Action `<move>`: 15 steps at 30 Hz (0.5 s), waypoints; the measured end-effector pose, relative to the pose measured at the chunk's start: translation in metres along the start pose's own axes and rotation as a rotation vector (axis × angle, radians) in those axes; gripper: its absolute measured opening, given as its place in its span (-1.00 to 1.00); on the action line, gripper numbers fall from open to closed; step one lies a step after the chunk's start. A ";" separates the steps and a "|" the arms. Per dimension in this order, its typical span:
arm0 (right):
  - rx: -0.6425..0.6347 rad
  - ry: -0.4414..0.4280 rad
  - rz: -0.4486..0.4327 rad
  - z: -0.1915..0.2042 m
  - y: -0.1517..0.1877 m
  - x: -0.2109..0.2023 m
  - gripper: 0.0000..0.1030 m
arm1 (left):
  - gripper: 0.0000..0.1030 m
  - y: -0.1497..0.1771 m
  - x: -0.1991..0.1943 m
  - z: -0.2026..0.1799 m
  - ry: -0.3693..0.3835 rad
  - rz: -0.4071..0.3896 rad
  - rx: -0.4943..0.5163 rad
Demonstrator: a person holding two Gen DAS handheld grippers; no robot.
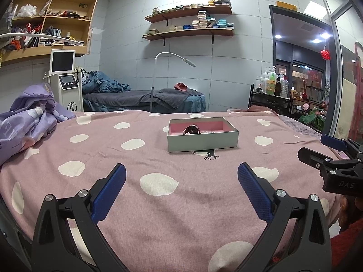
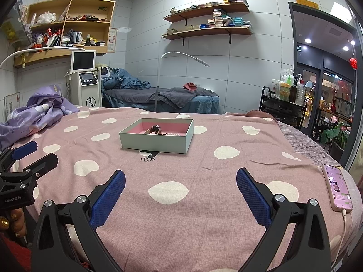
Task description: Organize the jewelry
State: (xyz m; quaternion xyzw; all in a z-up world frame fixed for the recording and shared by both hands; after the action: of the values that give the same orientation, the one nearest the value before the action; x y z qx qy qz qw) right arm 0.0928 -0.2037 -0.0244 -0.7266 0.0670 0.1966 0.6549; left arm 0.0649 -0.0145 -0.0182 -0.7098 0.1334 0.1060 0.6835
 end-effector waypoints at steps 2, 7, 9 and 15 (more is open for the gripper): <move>0.001 0.000 -0.001 0.000 0.000 0.000 0.87 | 0.88 0.000 -0.001 -0.001 -0.001 -0.001 0.004; 0.000 -0.001 -0.001 0.000 0.000 0.000 0.87 | 0.89 -0.001 -0.002 -0.003 -0.002 -0.002 0.008; 0.000 -0.001 -0.001 0.000 0.000 0.000 0.87 | 0.89 -0.001 -0.002 -0.003 -0.002 -0.002 0.006; 0.000 -0.001 -0.001 0.000 0.000 0.000 0.87 | 0.88 -0.001 -0.002 -0.003 -0.004 0.001 0.004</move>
State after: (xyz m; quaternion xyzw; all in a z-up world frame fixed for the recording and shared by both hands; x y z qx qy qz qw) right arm 0.0929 -0.2037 -0.0243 -0.7266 0.0664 0.1965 0.6550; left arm 0.0636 -0.0170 -0.0164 -0.7082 0.1327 0.1073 0.6851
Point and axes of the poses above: each gripper's, at about its wrist camera, not at the fingertips, and x roughly the way its jaws point, z to its left, y to its underside, the point moved 9 cm from there along x, roughly the way its jaws point, and after that the axes turned 2 degrees about z, right-handed, at the moved point
